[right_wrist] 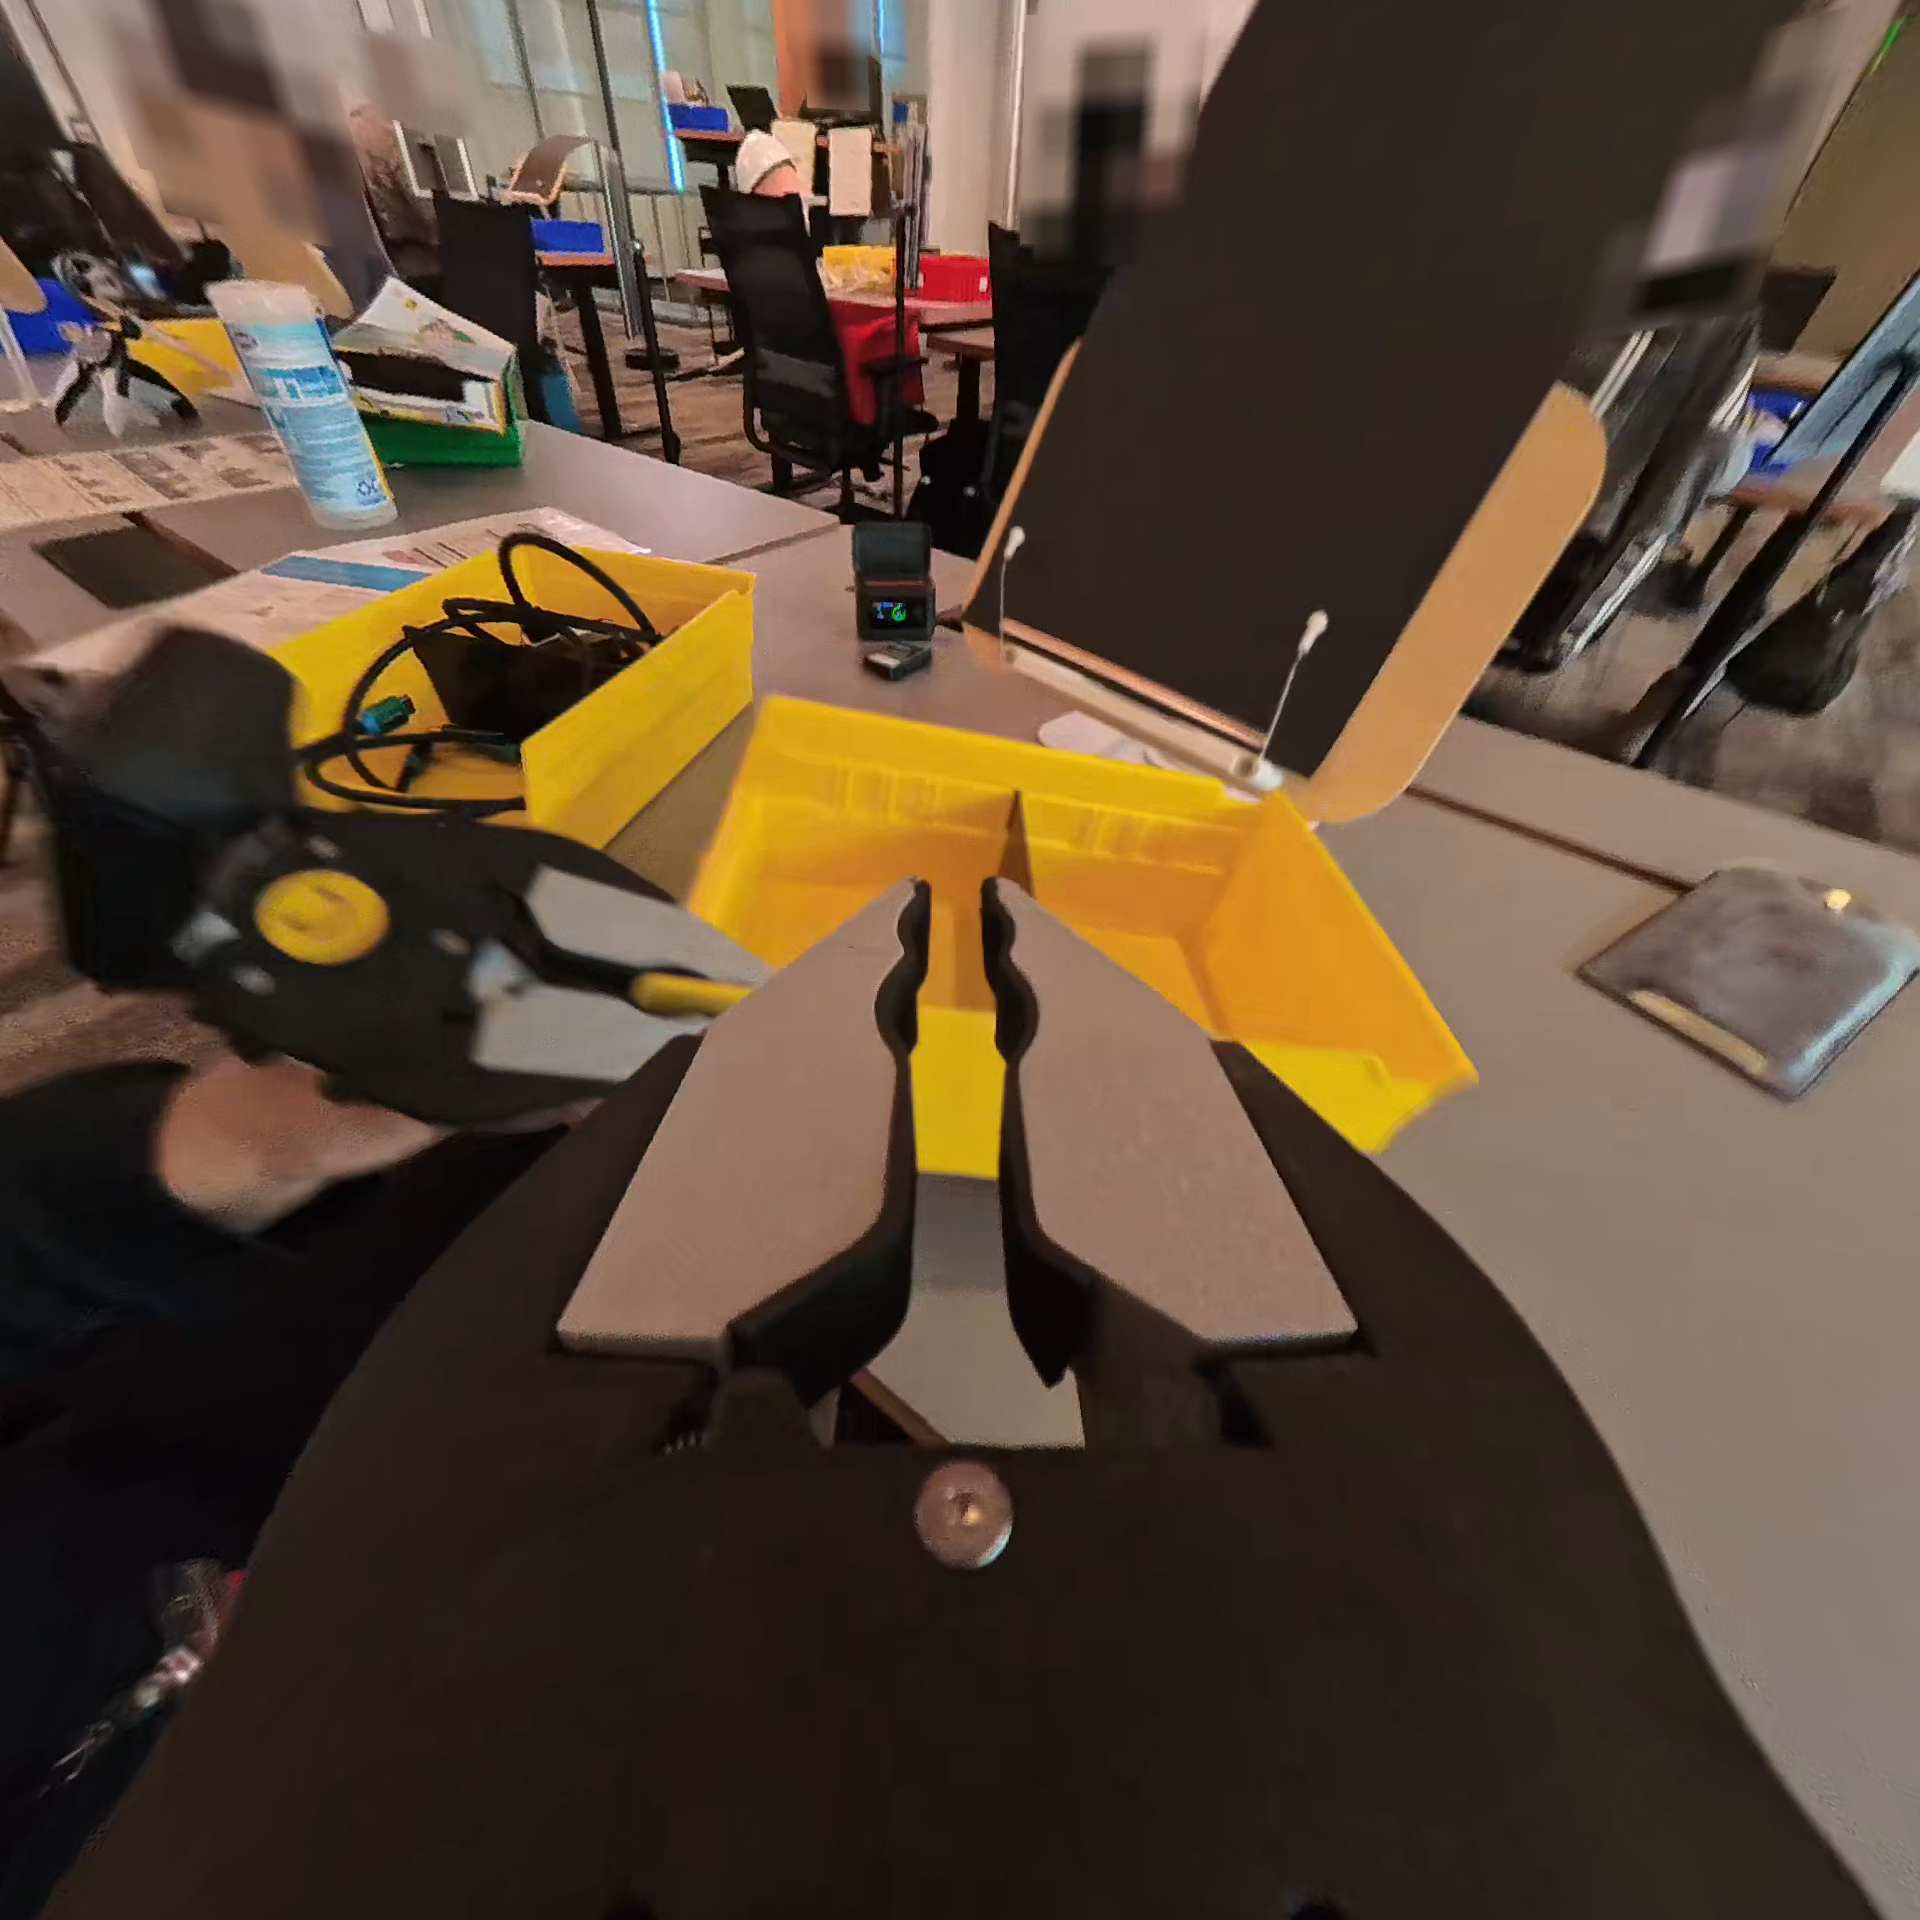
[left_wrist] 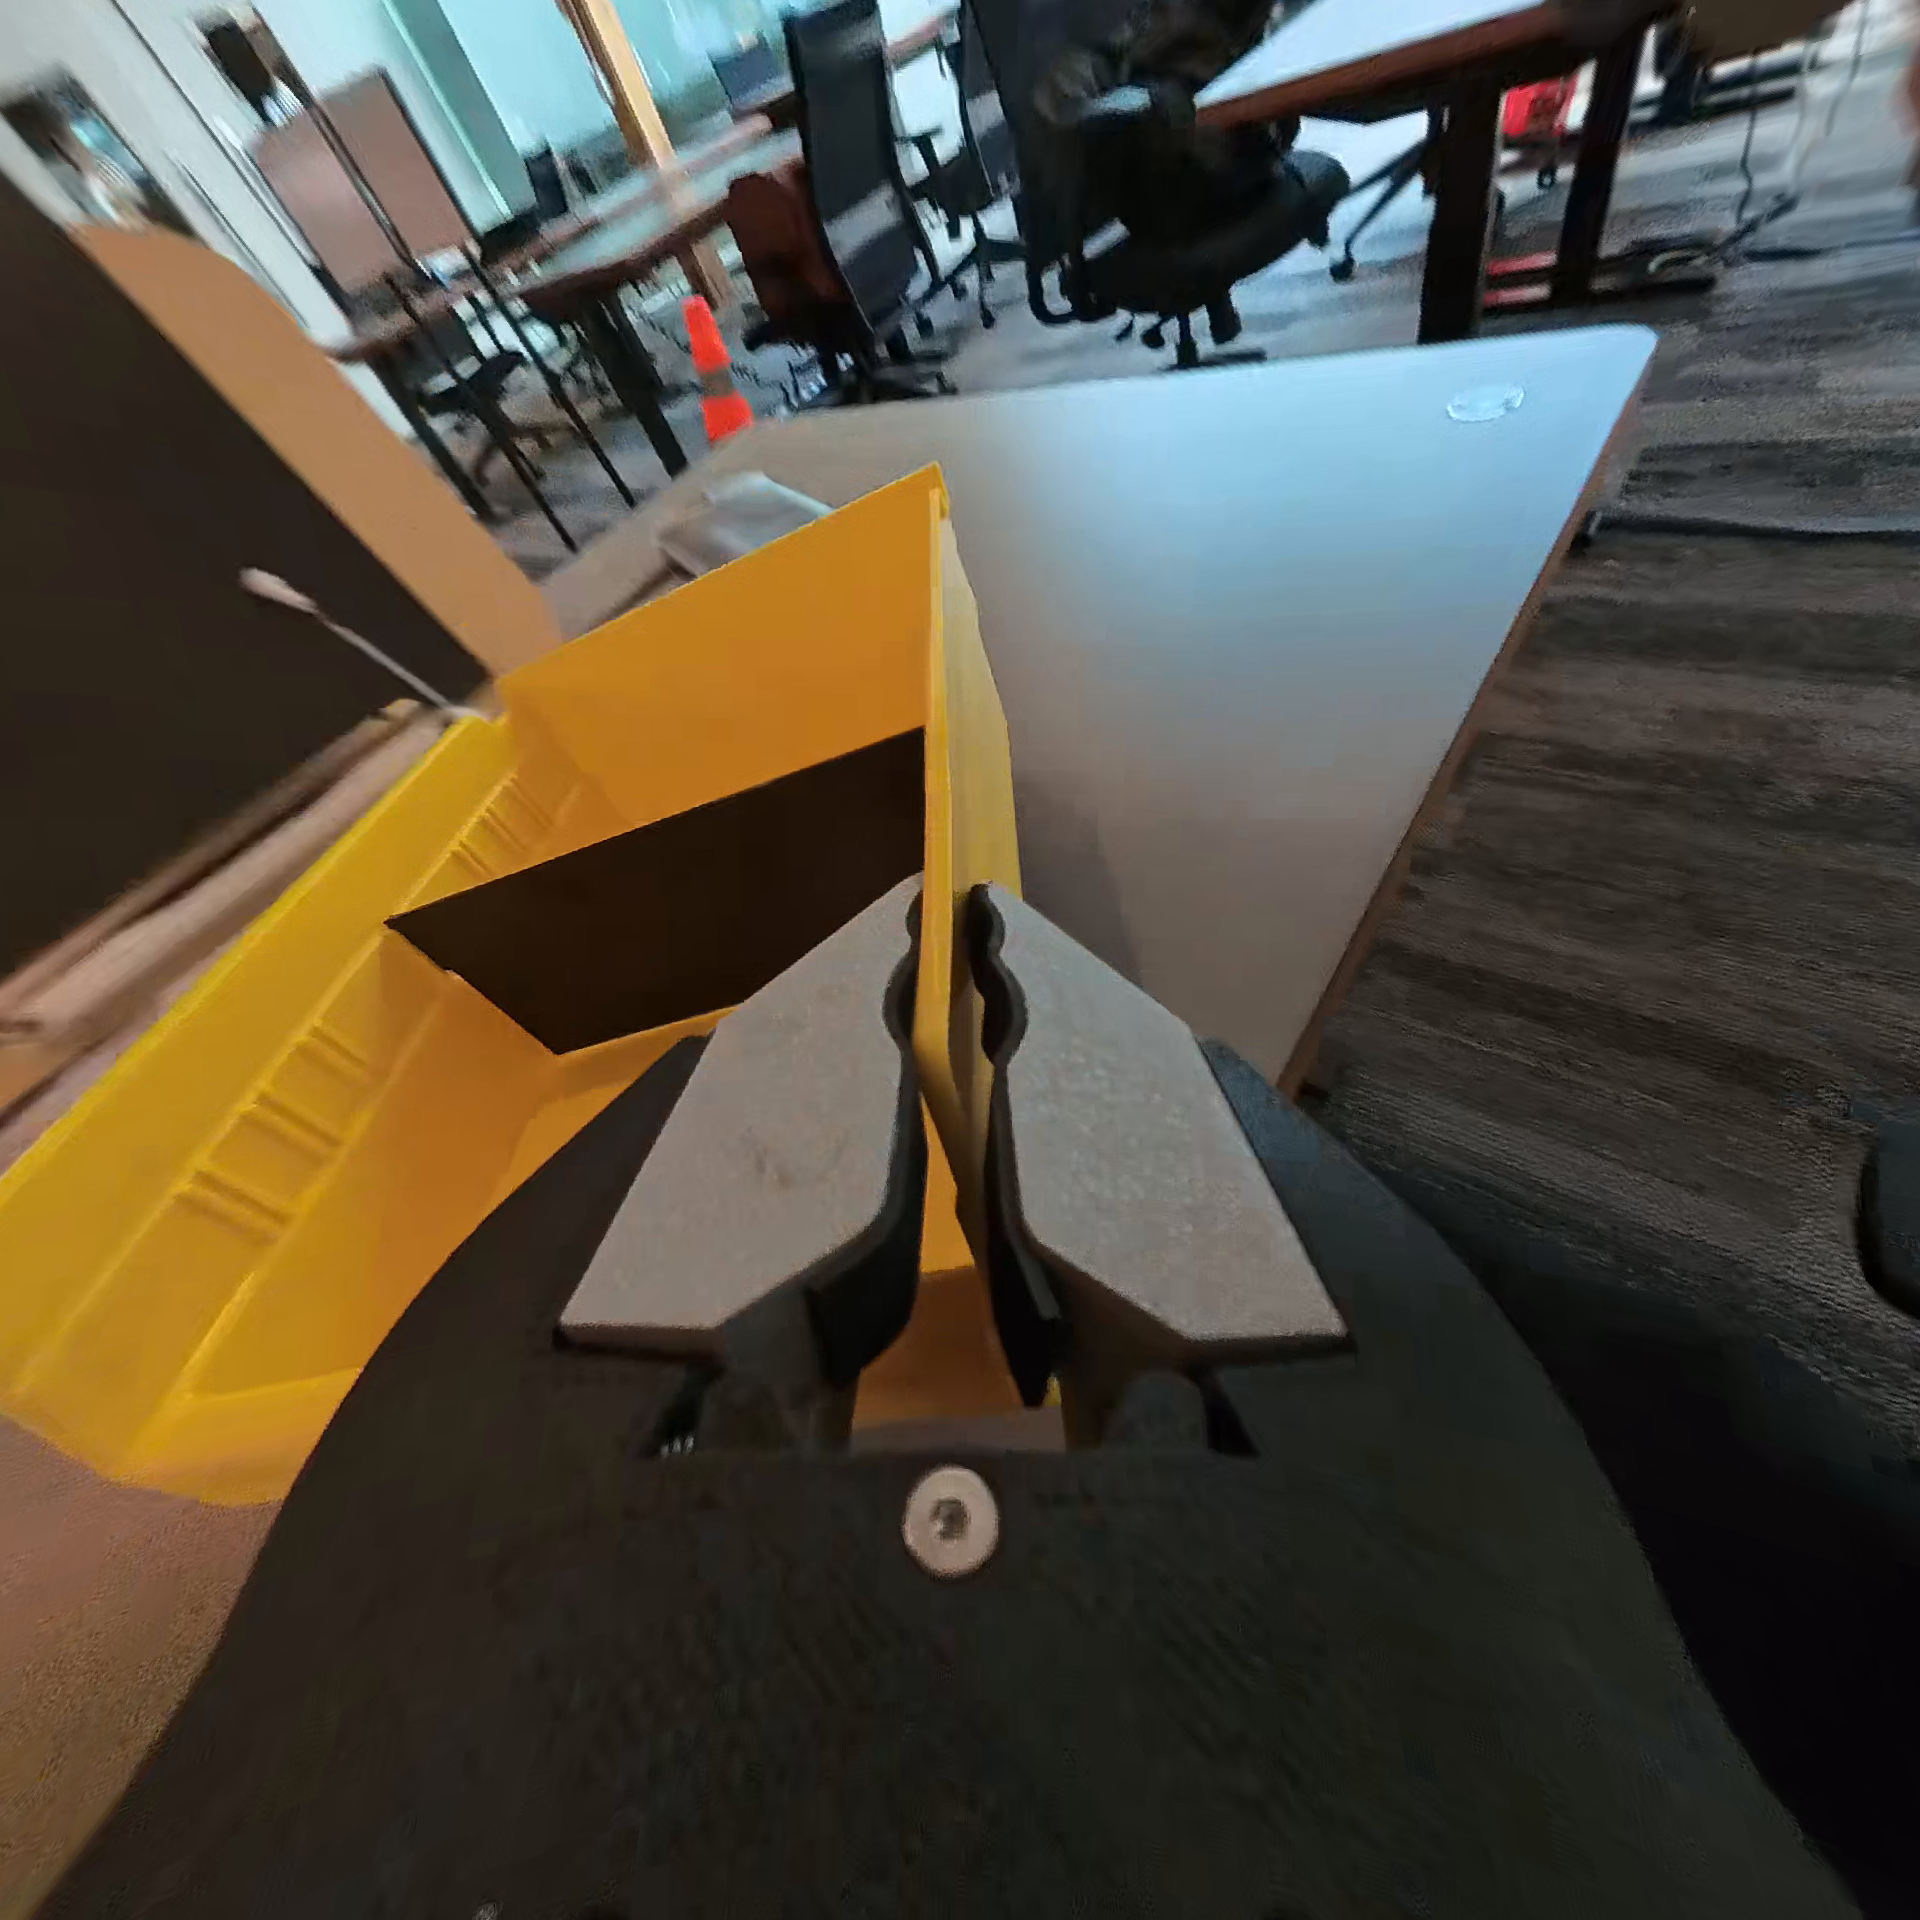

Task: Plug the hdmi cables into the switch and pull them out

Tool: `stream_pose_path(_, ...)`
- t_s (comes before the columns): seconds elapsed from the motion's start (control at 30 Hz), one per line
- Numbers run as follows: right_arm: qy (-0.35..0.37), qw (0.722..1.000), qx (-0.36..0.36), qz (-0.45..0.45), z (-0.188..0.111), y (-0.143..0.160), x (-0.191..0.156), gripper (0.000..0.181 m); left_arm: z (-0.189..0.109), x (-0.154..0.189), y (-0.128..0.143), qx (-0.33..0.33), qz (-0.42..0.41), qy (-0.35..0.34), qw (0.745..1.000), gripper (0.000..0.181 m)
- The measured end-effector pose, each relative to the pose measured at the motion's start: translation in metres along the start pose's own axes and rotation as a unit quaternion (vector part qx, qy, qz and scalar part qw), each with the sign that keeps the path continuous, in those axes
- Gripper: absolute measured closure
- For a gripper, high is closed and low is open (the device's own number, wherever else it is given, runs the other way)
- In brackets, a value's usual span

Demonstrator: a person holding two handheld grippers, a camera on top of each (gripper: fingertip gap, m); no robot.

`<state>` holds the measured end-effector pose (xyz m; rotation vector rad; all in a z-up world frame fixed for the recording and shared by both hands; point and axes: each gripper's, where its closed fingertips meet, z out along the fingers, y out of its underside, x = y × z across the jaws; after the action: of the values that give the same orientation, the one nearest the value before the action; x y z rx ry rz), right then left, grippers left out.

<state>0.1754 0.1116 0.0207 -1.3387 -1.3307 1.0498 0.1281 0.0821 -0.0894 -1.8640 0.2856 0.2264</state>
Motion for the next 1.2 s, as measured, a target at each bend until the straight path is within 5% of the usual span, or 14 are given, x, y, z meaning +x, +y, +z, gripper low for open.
stream_pose_path(0.13, 0.015, 0.999, -0.024, 0.03, 0.012, 0.019, 0.017, 0.154, 0.056, 0.032, 0.026, -0.063, -0.027, 0.041, 0.997, 0.179)
stream_pose_path(0.2, 0.026, 0.998, -0.052, 0.033, 0.022, 0.032, 0.023, 0.129, 0.054, 0.039, 0.032, -0.087, -0.076, 0.081, 0.99, 0.156)
stream_pose_path(0.33, -0.055, 0.992, -0.114, 0.021, 0.051, 0.06, -0.007, 0.104, 0.003, 0.033, 0.024, -0.05, -0.175, 0.161, 0.97, 0.117)
stream_pose_path(0.4, -0.064, 0.988, -0.142, 0.003, 0.07, 0.074, -0.017, 0.105, -0.027, 0.013, 0.028, -0.035, -0.192, 0.158, 0.968, 0.116)
stream_pose_path(0.57, 0.004, 0.958, -0.287, -0.024, 0.099, 0.135, -0.01, 0.1, -0.093, -0.073, 0.083, -0.067, -0.163, 0.01, 0.984, 0.122)
stream_pose_path(0.6, 0.041, 0.949, -0.31, -0.038, 0.094, 0.142, 0.004, 0.107, -0.106, -0.091, 0.099, -0.081, -0.168, -0.024, 0.982, 0.122)
stream_pose_path(0.63, 0.055, 0.942, -0.328, -0.042, 0.087, 0.147, 0.014, 0.091, -0.118, -0.104, 0.111, -0.091, -0.18, -0.046, 0.978, 0.122)
stream_pose_path(0.7, 0.07, 0.934, -0.35, -0.022, 0.066, 0.152, 0.032, 0.088, -0.14, -0.121, 0.127, -0.091, -0.2, -0.075, 0.973, 0.121)
stream_pose_path(0.87, 0.17, 0.932, -0.32, 0.029, 0.014, 0.141, 0.092, 0.112, -0.174, -0.153, 0.172, -0.119, -0.206, -0.155, 0.959, 0.121)
stream_pose_path(0.97, 0.191, 0.942, -0.255, 0.103, -0.003, 0.121, 0.104, 0.116, -0.174, -0.152, 0.171, -0.104, -0.217, -0.152, 0.959, 0.114)
stream_pose_path(1.1, 0.068, 0.98, -0.14, 0.122, 0.021, 0.074, 0.055, 0.109, -0.162, -0.154, 0.144, -0.072, -0.167, -0.179, 0.967, 0.108)
stream_pose_path(1.2, 0.045, 0.982, -0.127, 0.131, 0.05, 0.067, 0.029, 0.086, -0.143, -0.162, 0.136, -0.063, -0.164, -0.193, 0.965, 0.11)
